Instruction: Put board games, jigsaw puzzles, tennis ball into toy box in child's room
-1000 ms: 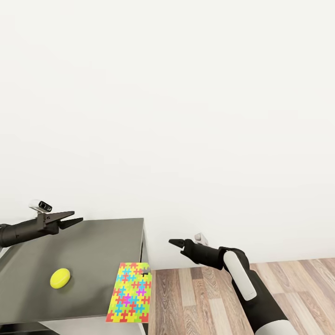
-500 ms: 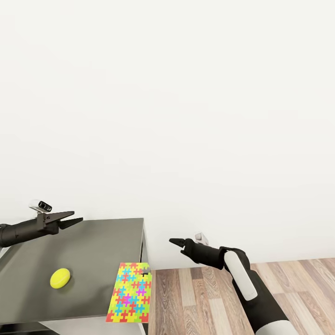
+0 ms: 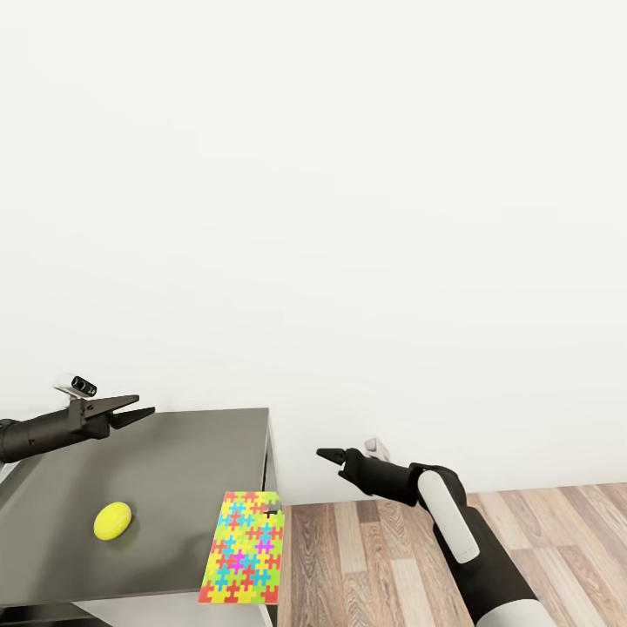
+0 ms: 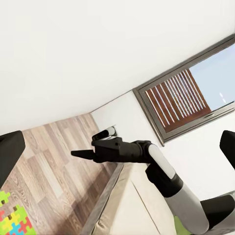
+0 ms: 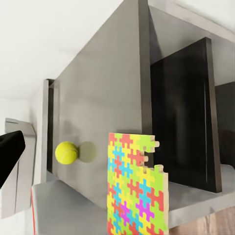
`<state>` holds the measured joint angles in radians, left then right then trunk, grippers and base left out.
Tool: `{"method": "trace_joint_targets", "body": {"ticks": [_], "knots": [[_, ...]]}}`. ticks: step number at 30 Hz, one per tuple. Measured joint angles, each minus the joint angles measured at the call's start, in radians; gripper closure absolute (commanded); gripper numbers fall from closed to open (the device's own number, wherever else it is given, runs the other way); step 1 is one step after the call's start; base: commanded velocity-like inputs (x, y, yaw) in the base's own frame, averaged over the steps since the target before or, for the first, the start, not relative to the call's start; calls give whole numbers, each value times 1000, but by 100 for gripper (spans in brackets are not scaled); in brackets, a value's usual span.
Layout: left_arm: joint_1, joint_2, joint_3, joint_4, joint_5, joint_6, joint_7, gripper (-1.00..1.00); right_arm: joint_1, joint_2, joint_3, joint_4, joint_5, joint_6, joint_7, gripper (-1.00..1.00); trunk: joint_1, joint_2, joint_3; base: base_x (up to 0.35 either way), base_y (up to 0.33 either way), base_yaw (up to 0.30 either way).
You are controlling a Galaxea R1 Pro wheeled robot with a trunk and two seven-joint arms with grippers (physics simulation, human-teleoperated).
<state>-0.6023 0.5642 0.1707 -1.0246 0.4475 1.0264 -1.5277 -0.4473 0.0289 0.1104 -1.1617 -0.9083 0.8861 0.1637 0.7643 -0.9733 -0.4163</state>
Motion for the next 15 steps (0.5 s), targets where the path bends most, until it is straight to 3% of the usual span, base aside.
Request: {"method": "trace_joint_targets", "body": {"ticks": [6,15], "knots": [[0,0,0,0,0,0,0,-100,0,-3,0,3,1,-11,-1,-100,0,0,0,0,0,0],[0,0,0,0,0,0,0,-100,0,-8,-2,43,0,-92,-1,-100,0,0,0,0,0,0]]}}
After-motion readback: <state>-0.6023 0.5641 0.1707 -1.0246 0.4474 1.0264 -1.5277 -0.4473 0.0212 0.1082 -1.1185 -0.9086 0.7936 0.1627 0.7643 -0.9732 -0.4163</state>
